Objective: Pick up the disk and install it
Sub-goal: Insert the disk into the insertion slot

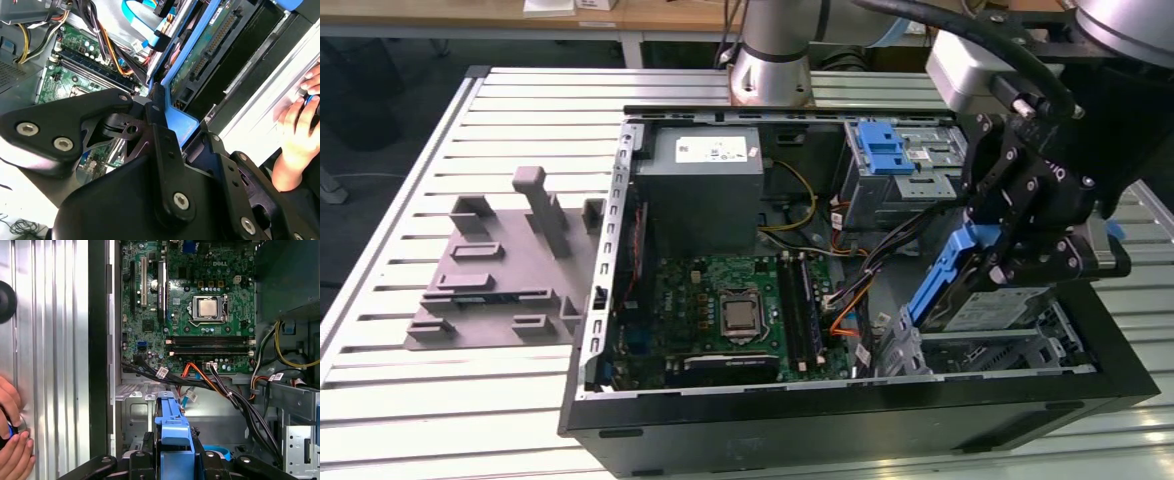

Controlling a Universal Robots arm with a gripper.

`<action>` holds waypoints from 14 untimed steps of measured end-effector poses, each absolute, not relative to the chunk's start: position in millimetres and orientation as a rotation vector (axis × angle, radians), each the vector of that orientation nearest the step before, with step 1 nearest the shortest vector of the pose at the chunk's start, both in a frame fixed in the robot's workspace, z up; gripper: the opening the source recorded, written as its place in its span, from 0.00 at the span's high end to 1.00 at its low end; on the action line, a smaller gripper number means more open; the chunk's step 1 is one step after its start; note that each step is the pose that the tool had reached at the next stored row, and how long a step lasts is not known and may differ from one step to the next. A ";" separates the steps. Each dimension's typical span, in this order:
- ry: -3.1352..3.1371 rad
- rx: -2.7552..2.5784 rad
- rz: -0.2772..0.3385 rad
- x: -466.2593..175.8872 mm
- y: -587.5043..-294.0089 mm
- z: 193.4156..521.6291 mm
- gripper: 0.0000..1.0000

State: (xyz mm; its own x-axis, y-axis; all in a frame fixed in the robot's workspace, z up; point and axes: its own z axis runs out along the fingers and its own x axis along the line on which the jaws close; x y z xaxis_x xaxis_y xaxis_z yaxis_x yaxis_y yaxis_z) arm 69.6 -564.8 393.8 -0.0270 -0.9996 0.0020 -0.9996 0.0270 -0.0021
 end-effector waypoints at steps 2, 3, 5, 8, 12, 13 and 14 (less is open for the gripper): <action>2.251 -2.191 -0.005 69.6 -564.8 392.0 0.64; 2.251 -2.191 -0.005 69.6 -564.8 391.1 0.64; 2.251 -2.191 -0.005 69.6 -564.8 389.3 0.64; 2.251 -2.191 -0.005 69.6 -564.8 386.6 0.64; 2.251 -2.191 -0.005 69.6 -564.8 382.6 0.64; 2.251 -2.191 -0.005 69.6 -564.8 381.6 0.64; 2.251 -2.191 -0.005 69.6 -564.8 380.7 0.64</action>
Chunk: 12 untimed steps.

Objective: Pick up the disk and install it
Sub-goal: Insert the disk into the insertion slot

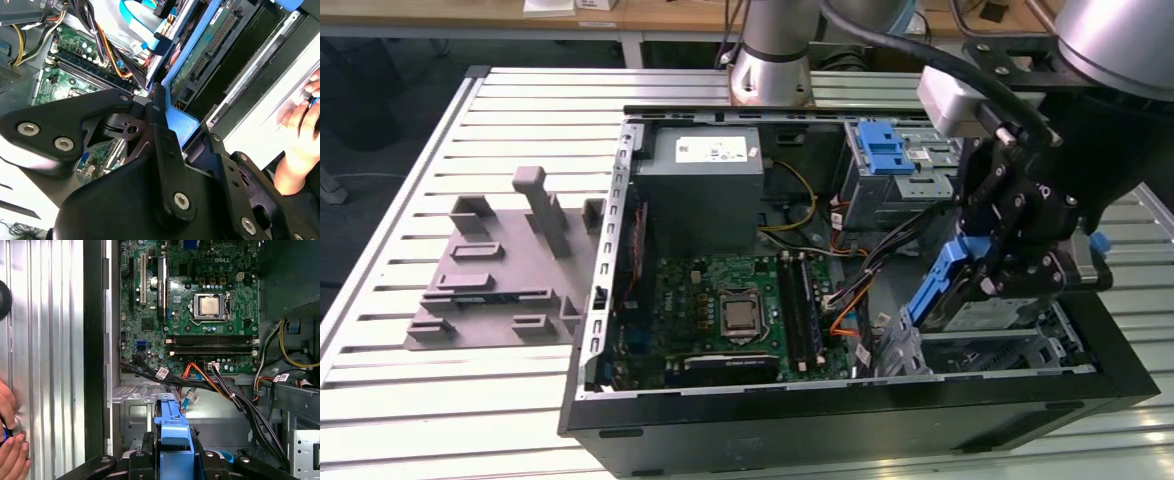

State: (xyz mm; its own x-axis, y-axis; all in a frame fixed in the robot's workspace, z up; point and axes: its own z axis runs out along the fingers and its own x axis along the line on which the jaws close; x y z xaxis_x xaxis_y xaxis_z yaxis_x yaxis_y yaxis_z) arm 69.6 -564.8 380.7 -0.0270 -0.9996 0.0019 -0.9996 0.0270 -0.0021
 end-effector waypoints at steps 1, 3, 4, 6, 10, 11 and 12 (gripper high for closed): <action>2.251 -2.191 -0.005 69.6 -564.8 379.8 0.64; 2.251 -2.191 -0.005 69.6 -564.8 377.9 0.64; 2.251 -2.191 -0.005 69.6 -564.8 377.0 0.64; 2.251 -2.191 -0.005 69.6 -564.8 375.2 0.64; 2.251 -2.191 -0.005 69.6 -564.8 371.7 0.64; 2.251 -2.191 -0.005 69.6 -564.8 370.9 0.64; 2.251 -2.191 -0.005 69.6 -564.8 370.1 0.64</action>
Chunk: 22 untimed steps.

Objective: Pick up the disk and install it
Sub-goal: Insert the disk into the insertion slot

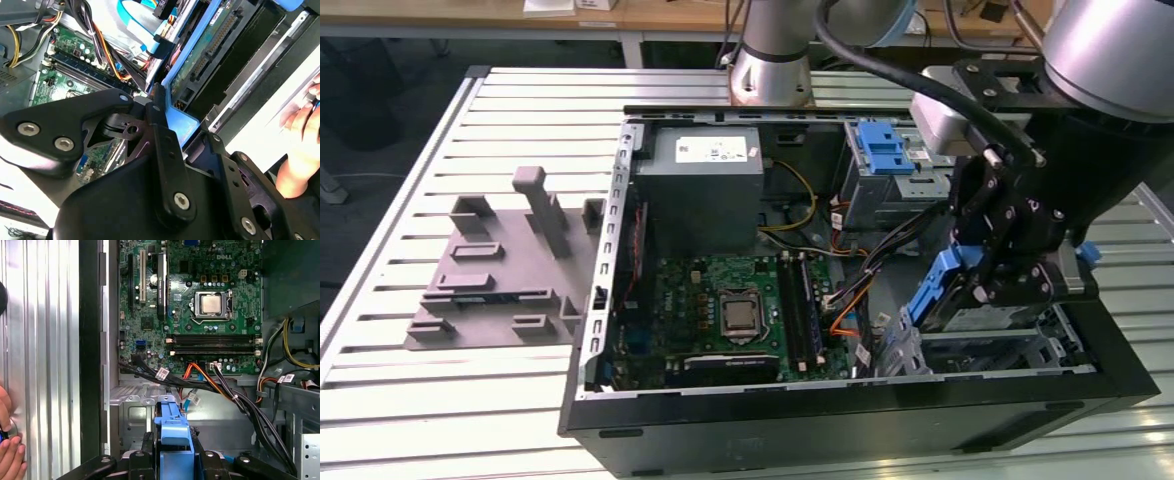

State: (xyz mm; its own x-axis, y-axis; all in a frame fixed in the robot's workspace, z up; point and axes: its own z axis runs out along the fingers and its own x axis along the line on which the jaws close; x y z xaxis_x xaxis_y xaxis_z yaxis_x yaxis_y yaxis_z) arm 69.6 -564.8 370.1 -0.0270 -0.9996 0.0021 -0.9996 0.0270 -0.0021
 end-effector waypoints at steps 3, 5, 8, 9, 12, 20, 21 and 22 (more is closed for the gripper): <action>-2.251 2.191 0.005 69.6 -564.8 367.5 0.64; -2.251 2.191 0.005 69.6 -564.8 365.8 0.64; -2.251 2.191 0.005 69.6 -564.8 363.4 0.64; -2.251 2.191 0.005 69.6 -564.8 362.7 0.64; -2.251 2.191 0.005 69.6 -564.8 361.5 0.64; -2.251 2.191 0.005 69.6 -564.8 360.2 0.56; -2.251 2.191 0.005 69.6 -564.8 360.0 0.56; -2.251 2.191 0.005 69.6 -564.8 360.0 0.56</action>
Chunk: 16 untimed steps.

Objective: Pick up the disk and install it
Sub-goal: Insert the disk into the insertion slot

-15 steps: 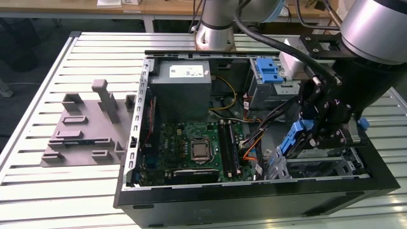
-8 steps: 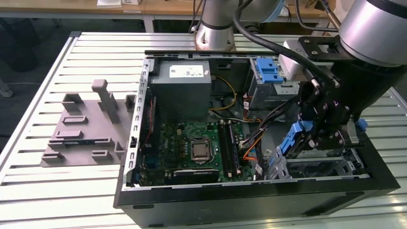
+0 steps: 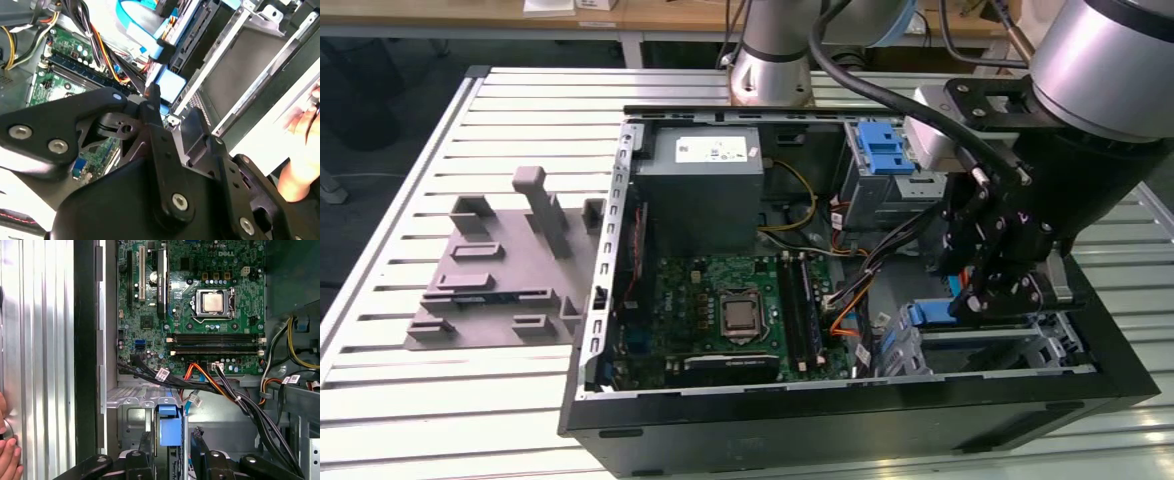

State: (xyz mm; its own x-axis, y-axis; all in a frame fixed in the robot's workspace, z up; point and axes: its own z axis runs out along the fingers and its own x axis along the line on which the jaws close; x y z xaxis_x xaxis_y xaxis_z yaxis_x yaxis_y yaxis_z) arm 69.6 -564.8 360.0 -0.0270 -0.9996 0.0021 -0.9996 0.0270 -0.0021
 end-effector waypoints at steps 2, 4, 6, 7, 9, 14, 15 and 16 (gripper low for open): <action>-2.251 2.191 0.005 69.6 -564.8 360.0 0.56; -2.251 2.191 0.005 69.6 -564.8 359.9 0.64; -2.251 2.191 0.005 69.6 -564.8 359.9 0.70; -2.251 2.191 0.005 69.6 -564.8 359.9 0.76; -2.251 2.191 0.005 69.6 -564.8 359.9 0.81; -2.251 2.191 0.005 69.6 -564.8 359.8 0.89; -2.251 2.191 0.005 69.6 -564.8 359.8 0.89; -2.251 2.191 0.005 69.6 -564.8 359.8 0.89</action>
State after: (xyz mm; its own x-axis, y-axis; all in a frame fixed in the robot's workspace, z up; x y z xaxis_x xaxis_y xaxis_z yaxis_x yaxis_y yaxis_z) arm 69.6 -564.8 359.8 -0.0270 -0.9996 0.0021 -0.9996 0.0270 -0.0021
